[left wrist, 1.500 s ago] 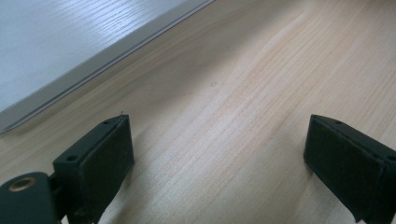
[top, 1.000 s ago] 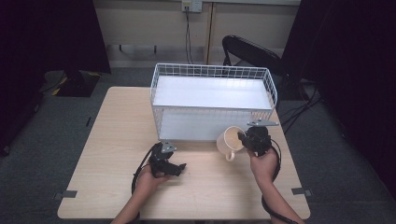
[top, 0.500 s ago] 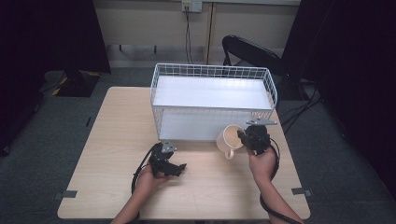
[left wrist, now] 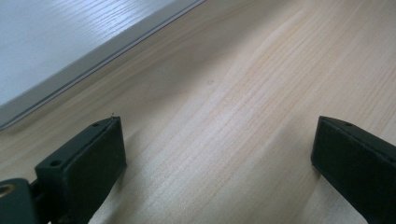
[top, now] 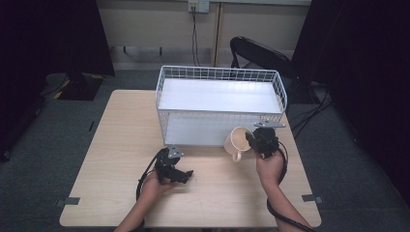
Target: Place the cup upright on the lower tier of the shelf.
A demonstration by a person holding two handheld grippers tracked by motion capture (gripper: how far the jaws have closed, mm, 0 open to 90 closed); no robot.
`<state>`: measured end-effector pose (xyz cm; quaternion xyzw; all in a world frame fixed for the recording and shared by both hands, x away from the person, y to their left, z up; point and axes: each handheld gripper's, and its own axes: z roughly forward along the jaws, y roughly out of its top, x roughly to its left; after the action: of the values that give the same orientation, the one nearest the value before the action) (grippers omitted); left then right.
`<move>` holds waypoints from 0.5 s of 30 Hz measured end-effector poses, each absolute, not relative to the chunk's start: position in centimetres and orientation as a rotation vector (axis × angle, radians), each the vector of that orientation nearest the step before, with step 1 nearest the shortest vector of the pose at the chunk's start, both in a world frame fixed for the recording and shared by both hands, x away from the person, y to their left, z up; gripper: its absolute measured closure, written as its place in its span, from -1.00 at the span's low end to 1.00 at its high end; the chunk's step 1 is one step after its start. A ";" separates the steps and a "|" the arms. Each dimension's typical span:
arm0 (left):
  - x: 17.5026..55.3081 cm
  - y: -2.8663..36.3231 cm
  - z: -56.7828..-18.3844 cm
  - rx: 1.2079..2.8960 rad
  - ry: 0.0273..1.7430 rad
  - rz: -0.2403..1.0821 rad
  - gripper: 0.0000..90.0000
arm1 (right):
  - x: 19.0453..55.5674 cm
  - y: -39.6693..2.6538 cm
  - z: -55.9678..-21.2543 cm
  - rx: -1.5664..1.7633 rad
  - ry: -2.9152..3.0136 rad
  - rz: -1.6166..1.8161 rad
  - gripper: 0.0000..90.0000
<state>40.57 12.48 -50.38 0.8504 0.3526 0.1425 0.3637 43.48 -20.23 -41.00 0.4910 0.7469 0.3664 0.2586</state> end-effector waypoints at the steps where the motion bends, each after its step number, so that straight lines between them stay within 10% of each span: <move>1: 40.6 12.5 -50.4 2.188 0.907 0.367 -0.94 | 43.5 -20.2 -41.0 1.329 2.022 0.991 0.85; 15: 40.6 12.5 -50.4 2.188 0.908 0.366 -0.94 | 44.4 -19.4 -41.6 1.340 1.963 0.988 0.85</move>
<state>40.57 12.47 -50.39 0.8502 0.3528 0.1424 0.3639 44.44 -19.45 -41.56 0.4997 0.7322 0.3685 0.2800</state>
